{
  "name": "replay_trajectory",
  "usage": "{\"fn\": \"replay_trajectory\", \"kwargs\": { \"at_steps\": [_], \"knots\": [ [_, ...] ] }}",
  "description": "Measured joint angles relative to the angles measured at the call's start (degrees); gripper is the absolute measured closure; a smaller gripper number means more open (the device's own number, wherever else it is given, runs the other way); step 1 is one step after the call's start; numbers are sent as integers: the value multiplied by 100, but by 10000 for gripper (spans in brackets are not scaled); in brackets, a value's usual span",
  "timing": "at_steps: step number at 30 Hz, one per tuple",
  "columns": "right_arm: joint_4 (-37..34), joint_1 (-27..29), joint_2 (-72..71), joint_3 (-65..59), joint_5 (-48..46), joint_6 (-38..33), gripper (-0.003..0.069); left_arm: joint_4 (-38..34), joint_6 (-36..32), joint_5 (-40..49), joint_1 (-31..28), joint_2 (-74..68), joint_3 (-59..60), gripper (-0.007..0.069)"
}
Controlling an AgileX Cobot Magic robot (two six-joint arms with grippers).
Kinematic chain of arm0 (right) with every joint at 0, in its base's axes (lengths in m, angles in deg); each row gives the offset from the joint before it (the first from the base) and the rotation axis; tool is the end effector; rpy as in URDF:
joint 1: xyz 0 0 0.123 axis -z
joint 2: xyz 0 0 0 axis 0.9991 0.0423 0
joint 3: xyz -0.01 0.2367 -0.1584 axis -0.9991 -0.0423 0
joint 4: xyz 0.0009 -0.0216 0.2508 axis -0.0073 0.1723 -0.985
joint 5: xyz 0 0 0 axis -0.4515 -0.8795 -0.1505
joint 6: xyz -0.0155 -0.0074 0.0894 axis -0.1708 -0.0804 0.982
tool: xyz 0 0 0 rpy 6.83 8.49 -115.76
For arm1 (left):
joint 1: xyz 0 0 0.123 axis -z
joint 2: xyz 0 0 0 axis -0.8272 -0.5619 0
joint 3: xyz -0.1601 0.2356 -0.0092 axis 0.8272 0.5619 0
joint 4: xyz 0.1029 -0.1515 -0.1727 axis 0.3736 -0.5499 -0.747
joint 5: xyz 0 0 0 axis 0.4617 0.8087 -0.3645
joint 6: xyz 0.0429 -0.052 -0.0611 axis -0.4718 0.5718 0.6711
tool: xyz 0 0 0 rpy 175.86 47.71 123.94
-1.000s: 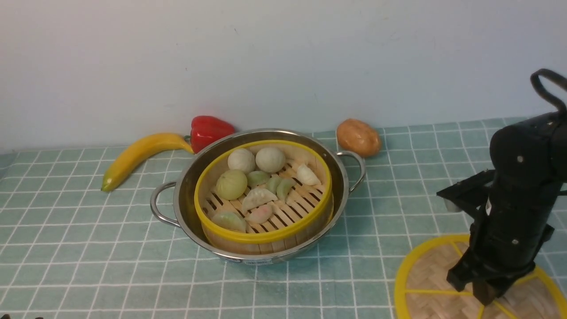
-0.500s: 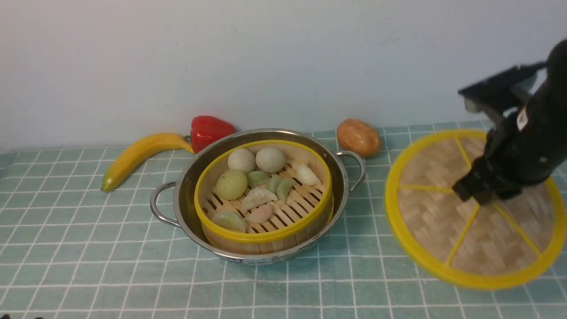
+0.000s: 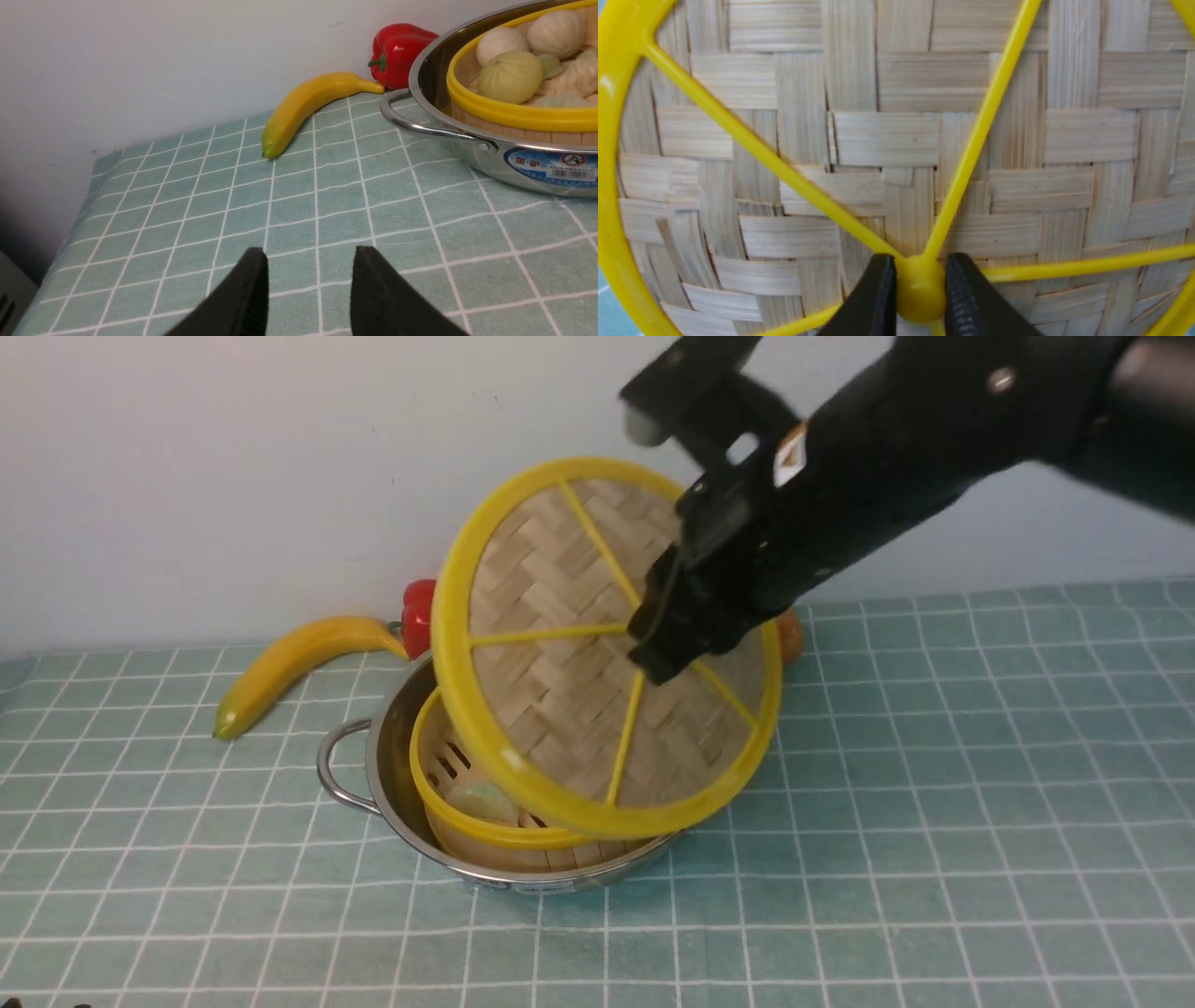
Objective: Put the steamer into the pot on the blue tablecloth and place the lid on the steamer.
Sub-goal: 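Place the bamboo steamer lid onto the steamer basket in the pot with the right gripper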
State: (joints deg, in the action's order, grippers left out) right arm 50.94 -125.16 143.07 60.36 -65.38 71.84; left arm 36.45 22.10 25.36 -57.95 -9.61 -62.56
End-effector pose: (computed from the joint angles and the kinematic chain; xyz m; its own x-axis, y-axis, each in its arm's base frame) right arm 0.3061 0.2514 0.3274 -0.5200 -0.6369 -0.5692 -0.7776 0.6287 0.0068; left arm 0.0541 0.0036 0.1823 -0.2393 0.2357 -0.9419 0.0044 0.9704 0.2417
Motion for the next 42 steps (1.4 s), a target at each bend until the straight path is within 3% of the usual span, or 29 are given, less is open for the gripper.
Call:
{"fn": "replay_trajectory", "kwargs": {
  "at_steps": [11,42],
  "knots": [
    [120,-175,854,160,951,-301,513,0,0,0,0,0,0,382],
    [439,-175,1109,160,1405,-371,513,0,0,0,0,0,0,382]
  ]
}}
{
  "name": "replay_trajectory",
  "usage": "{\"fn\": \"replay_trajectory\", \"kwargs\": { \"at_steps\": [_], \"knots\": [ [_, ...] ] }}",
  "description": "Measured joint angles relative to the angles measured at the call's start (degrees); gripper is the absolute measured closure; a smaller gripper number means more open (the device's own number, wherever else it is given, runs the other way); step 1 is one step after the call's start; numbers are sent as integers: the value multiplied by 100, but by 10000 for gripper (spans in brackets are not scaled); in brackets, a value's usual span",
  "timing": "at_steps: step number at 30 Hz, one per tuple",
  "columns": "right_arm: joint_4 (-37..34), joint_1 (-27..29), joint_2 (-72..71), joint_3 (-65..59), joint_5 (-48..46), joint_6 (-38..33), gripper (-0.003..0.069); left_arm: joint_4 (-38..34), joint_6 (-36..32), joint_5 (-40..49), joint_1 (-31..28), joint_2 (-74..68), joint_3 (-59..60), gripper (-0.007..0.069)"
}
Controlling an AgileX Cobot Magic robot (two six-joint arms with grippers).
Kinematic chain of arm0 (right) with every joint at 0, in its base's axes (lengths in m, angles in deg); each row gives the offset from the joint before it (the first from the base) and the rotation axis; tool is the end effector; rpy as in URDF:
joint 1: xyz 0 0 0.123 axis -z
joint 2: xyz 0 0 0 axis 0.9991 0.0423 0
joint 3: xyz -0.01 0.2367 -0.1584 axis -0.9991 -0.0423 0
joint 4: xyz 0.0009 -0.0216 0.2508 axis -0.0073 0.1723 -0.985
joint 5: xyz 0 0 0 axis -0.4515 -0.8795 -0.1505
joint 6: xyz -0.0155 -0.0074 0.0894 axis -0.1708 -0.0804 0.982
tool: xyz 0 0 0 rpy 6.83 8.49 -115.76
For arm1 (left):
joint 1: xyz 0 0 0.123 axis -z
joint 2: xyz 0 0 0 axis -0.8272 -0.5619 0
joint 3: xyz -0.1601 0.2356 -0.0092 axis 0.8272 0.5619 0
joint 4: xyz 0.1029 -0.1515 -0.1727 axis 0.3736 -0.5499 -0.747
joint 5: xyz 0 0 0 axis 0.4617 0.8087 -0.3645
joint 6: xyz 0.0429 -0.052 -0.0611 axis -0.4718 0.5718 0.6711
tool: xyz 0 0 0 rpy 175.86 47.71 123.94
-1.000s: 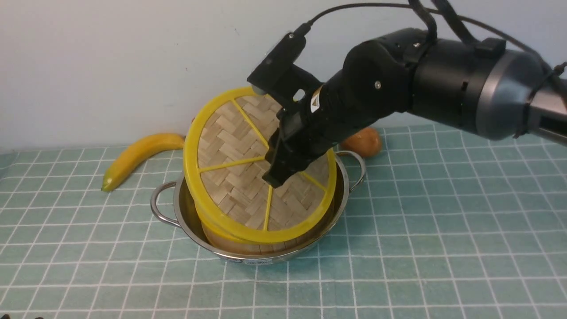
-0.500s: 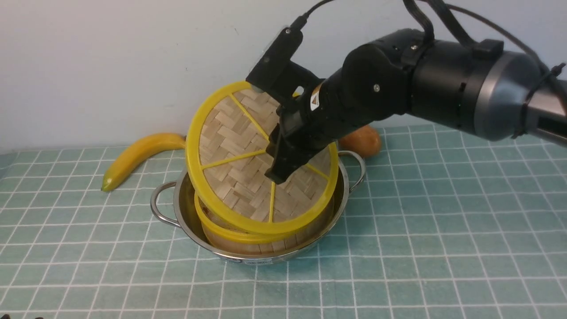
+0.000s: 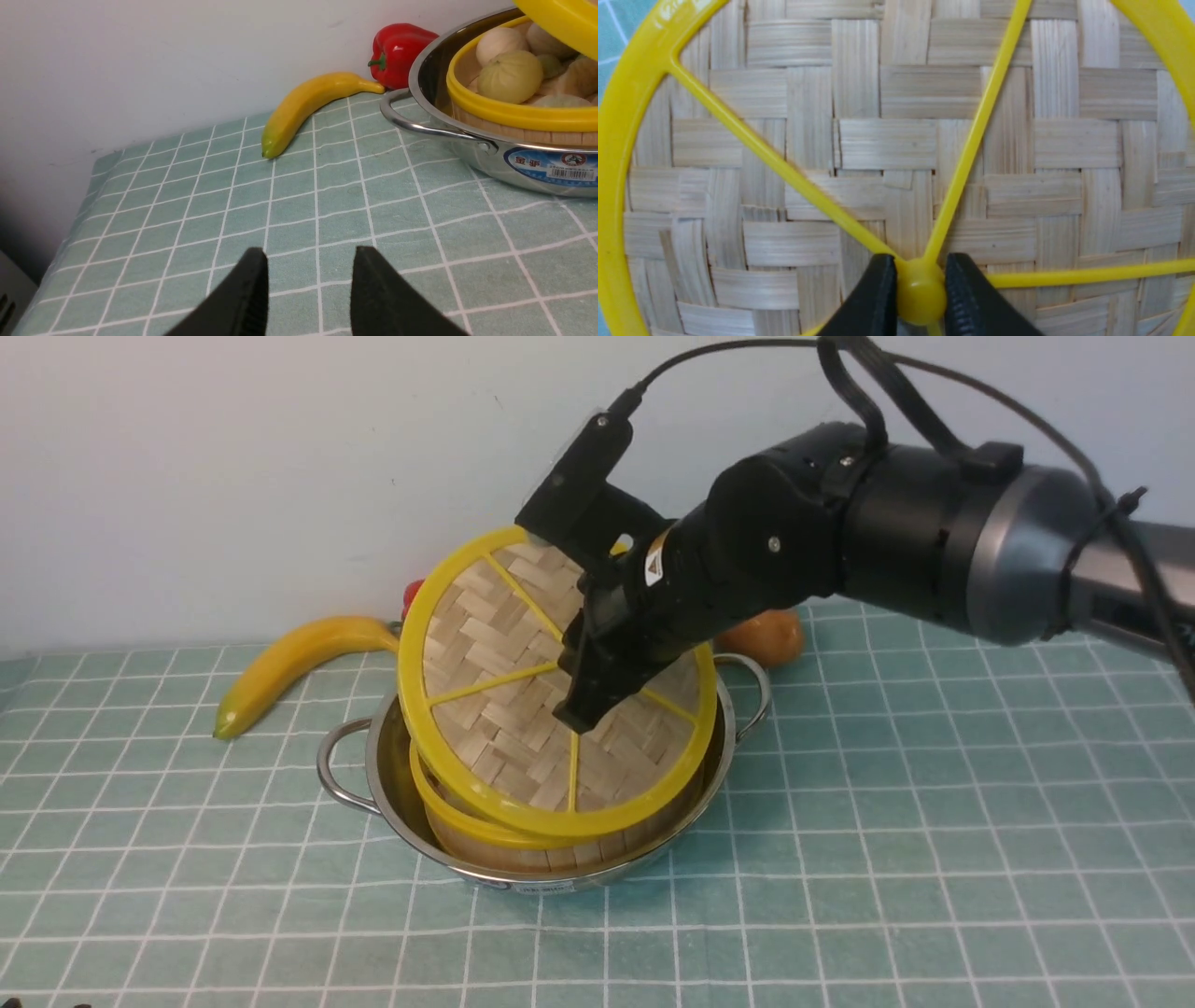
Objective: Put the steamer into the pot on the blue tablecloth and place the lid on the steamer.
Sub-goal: 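Place the bamboo steamer lid onto the steamer basket in the pot with the right gripper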
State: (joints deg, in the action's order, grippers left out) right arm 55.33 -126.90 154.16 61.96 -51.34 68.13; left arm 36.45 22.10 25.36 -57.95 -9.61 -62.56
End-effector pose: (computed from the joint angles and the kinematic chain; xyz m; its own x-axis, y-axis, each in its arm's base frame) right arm 0.3447 0.2894 0.2661 -0.3984 -0.6881 -0.6065 -0.8055 0.5787 -0.1274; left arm 0.0541 0.0036 0.1823 -0.2393 0.2357 -0.9419 0.0044 0.9704 0.2417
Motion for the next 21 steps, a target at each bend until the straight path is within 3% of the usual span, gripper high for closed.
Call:
{"fn": "replay_trajectory", "kwargs": {
  "at_steps": [21],
  "knots": [
    [68,-11,117,0,304,-359,513,0,0,0,0,0,0,382]
  ]
}}
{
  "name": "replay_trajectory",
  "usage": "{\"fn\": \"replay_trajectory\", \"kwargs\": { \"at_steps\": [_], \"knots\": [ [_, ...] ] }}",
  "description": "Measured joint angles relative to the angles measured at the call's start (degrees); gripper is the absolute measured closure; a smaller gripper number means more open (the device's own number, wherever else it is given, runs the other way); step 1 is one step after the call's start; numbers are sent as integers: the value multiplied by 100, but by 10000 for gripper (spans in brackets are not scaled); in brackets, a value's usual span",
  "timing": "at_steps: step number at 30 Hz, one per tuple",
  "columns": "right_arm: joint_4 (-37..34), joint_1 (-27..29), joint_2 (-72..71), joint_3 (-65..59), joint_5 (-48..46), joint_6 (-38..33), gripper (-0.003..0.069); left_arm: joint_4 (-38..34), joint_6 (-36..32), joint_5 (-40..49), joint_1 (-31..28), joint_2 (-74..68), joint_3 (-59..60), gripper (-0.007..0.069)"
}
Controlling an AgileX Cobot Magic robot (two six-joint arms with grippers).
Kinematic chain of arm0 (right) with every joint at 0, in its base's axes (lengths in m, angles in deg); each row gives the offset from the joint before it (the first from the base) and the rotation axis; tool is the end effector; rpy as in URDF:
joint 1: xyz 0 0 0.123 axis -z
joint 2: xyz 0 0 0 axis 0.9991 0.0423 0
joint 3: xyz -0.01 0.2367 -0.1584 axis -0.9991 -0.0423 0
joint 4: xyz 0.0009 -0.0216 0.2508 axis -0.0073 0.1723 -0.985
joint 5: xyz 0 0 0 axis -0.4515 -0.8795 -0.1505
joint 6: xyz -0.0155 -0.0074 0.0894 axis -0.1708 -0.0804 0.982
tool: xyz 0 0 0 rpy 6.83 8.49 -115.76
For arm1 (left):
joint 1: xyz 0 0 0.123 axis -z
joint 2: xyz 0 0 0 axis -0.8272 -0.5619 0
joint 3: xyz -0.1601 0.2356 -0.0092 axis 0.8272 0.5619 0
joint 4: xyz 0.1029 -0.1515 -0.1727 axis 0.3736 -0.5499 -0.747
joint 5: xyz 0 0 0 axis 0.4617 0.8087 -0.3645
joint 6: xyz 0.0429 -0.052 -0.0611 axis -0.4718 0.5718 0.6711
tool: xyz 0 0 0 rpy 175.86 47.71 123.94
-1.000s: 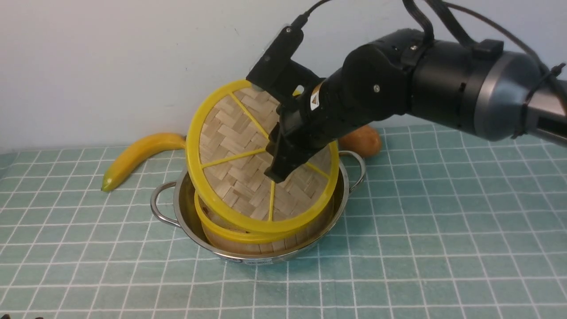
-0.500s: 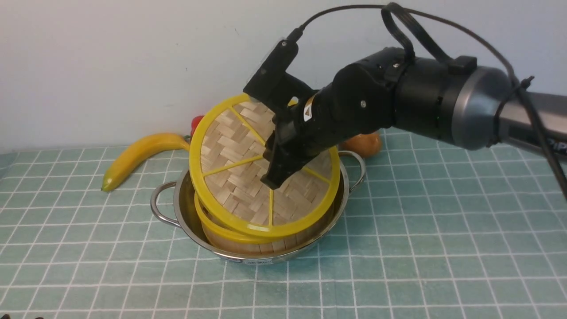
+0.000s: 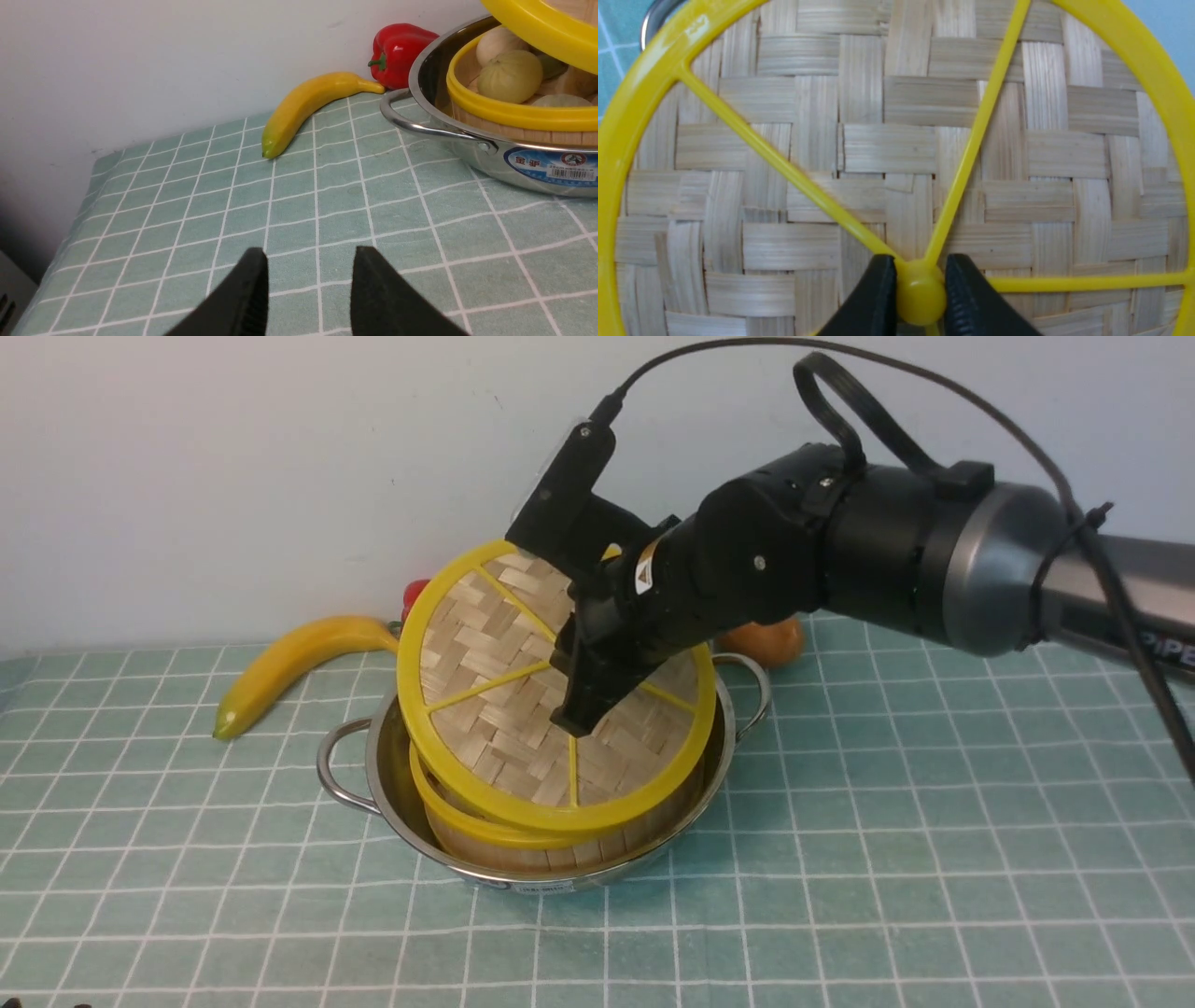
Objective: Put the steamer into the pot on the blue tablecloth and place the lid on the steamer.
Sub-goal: 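Place the bamboo steamer lid onto the steamer basket in the pot with the right gripper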
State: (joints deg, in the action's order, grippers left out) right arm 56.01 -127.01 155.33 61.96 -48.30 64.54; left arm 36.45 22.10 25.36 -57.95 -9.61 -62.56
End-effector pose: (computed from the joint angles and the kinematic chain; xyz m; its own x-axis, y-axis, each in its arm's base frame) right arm 0.3498 0.2935 0.2598 -0.3272 -0.7163 -0.6163 -0.8230 0.5365 -0.1866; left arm 0.0541 0.0036 0.1823 -0.2393 0.2357 -0.9419 0.0044 0.9704 0.2417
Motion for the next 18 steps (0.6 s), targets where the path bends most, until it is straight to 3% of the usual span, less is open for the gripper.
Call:
{"fn": "replay_trajectory", "kwargs": {
  "at_steps": [18],
  "knots": [
    [5,0,158,0,228,-134,513,0,0,0,0,0,0,382]
  ]
}}
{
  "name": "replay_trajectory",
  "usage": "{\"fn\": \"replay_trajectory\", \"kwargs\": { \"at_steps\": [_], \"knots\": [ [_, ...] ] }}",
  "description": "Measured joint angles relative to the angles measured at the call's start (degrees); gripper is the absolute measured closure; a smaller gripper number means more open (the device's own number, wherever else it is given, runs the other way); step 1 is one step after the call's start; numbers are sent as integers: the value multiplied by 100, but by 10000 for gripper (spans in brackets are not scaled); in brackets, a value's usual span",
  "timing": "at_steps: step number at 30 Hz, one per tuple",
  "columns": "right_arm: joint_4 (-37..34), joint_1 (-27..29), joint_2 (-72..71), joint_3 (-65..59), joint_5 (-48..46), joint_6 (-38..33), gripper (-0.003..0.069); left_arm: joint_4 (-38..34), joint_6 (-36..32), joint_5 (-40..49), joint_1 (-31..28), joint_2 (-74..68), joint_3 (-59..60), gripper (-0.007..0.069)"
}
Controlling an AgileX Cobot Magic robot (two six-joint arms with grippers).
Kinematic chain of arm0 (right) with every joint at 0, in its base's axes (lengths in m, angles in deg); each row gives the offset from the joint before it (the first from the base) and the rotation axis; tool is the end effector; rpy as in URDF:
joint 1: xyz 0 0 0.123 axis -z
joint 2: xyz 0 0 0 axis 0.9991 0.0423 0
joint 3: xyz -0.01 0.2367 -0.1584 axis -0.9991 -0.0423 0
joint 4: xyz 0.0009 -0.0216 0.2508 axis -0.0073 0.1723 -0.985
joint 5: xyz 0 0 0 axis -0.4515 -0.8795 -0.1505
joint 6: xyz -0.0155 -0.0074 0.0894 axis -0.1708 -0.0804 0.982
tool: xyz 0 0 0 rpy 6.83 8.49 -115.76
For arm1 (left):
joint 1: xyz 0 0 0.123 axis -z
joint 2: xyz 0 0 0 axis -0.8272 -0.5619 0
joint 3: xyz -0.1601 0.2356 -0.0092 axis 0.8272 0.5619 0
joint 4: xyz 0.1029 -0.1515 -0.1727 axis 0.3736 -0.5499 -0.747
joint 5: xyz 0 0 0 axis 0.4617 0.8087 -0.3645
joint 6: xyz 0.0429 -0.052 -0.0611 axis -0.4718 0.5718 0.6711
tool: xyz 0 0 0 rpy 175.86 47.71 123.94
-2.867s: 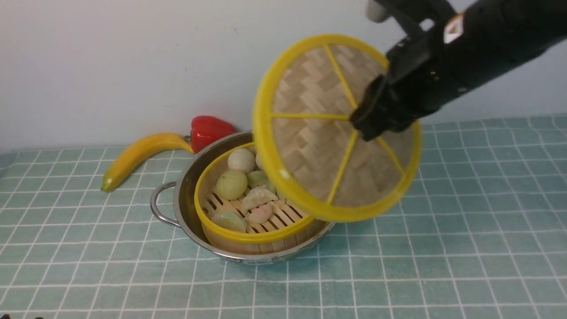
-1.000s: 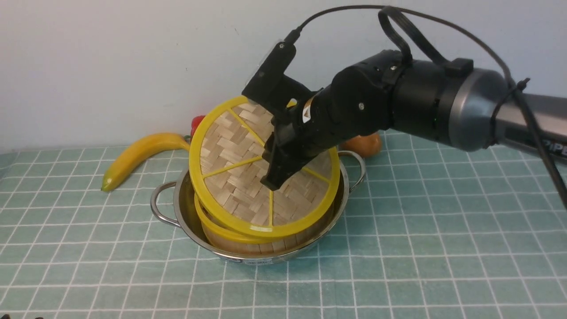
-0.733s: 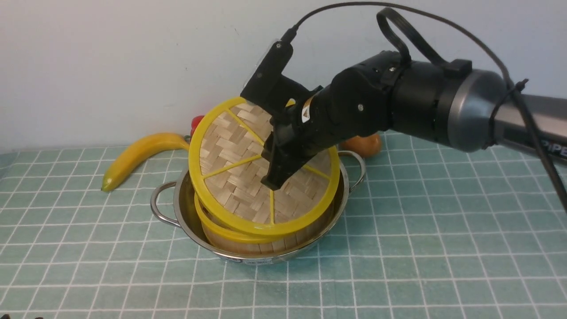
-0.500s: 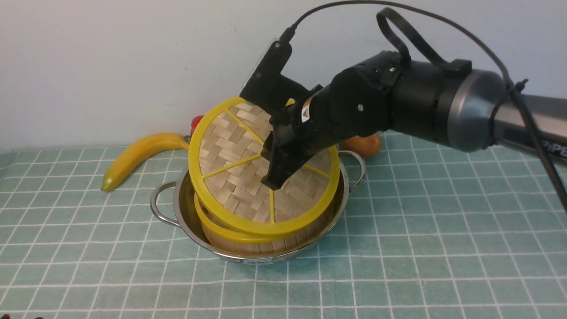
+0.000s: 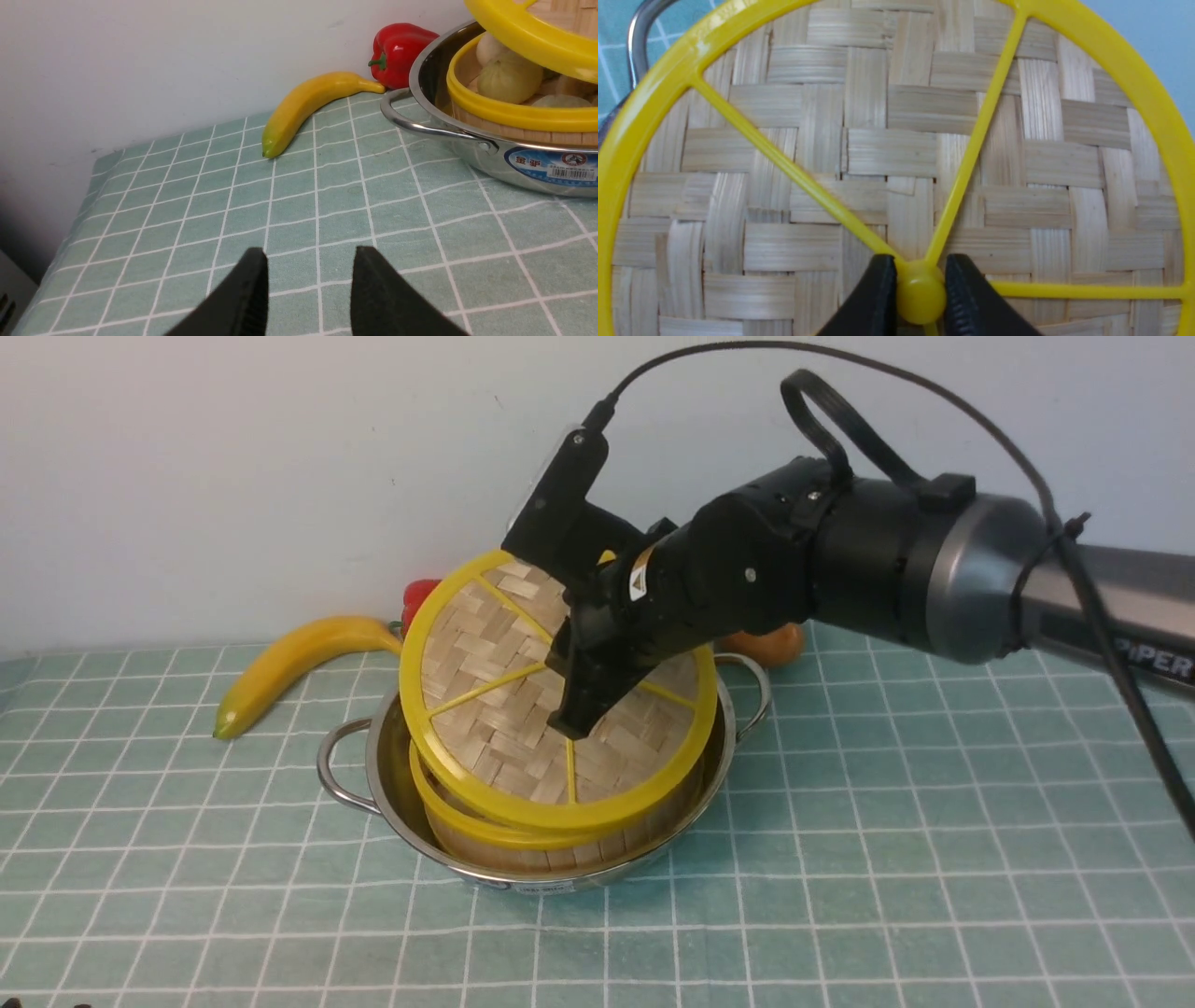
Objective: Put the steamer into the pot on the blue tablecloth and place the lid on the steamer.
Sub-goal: 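Place the bamboo steamer lid onto the steamer basket in the pot with the right gripper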
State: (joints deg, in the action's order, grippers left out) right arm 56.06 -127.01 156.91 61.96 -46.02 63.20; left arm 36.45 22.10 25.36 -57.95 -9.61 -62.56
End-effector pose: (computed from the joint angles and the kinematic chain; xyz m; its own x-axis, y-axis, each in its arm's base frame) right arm 0.3550 0.2974 0.2494 -0.3036 -0.7238 -0.6196 -0.8268 0.5233 -0.2063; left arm 0.0541 0.0036 0.1823 -0.2393 0.2357 -0.9419 0.0044 0.9704 0.2417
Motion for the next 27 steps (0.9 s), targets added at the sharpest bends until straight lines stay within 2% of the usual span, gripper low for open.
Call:
{"fn": "replay_trajectory", "kwargs": {
  "at_steps": [12,27],
  "knots": [
    [-49,0,65,0,284,-183,513,0,0,0,0,0,0,382],
    [-44,-169,-77,0,30,-188,513,0,1,0,0,0,0,382]
  ]
}}
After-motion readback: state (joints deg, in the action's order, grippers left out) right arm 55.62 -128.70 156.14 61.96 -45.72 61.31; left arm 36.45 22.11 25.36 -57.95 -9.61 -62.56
